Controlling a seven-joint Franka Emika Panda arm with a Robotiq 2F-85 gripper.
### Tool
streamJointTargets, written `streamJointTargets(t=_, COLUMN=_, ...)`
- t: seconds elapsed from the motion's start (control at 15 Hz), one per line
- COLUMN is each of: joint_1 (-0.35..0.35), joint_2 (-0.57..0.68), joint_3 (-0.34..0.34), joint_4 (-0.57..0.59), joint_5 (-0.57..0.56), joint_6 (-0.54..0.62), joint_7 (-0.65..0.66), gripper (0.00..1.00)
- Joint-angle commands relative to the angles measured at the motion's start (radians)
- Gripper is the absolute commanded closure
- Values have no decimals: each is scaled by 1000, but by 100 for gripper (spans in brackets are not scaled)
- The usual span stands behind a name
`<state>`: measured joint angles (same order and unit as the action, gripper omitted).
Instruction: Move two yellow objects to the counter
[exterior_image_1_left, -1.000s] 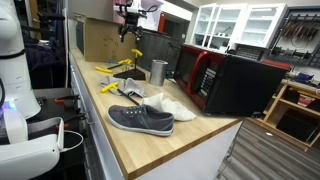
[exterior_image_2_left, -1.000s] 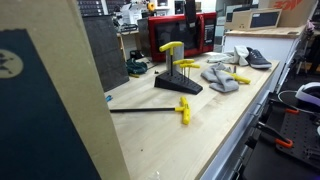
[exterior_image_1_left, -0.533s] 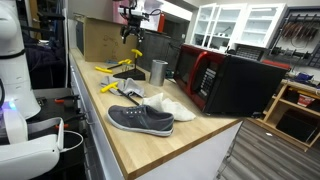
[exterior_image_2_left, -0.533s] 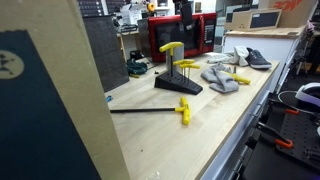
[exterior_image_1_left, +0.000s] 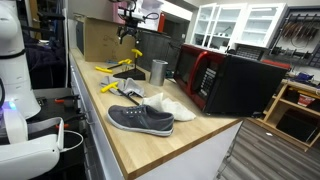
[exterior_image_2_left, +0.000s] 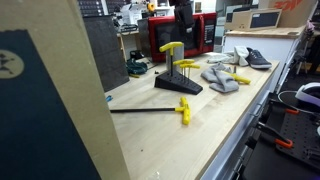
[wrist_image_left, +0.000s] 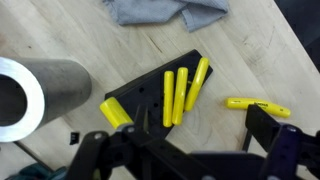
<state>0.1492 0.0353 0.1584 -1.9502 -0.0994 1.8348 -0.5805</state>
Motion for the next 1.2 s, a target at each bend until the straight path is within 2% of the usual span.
streamJointTargets(t=0.0, joint_1=9, joint_2=8, joint_3=13, joint_4=30, joint_5=1, joint_6=-21, joint_7=-138, gripper=0)
streamJointTargets(t=0.13, joint_1=11, joint_2=11, joint_3=17, joint_4=42, joint_5=-17, joint_6=-27, joint_7=-206, gripper=0)
streamJointTargets(t=0.2, joint_1=7, joint_2=14, joint_3=15, joint_4=51, joint_5=11, joint_6=-28, joint_7=-261, gripper=0)
streamJointTargets(t=0.53, joint_1=-15, joint_2=66, joint_3=-10, joint_4=125, joint_5=-29, joint_6=-62, joint_7=-394, gripper=0)
streamJointTargets(t=0.8, joint_1=-35, joint_2=149, joint_3=-21, joint_4=216, joint_5=-30, joint_6=-94, joint_7=-473, gripper=0)
streamJointTargets(t=1.13, joint_1=-22, joint_2=286, joint_3=0, joint_4=372, joint_5=-79, joint_6=-195, joint_7=-602, gripper=0)
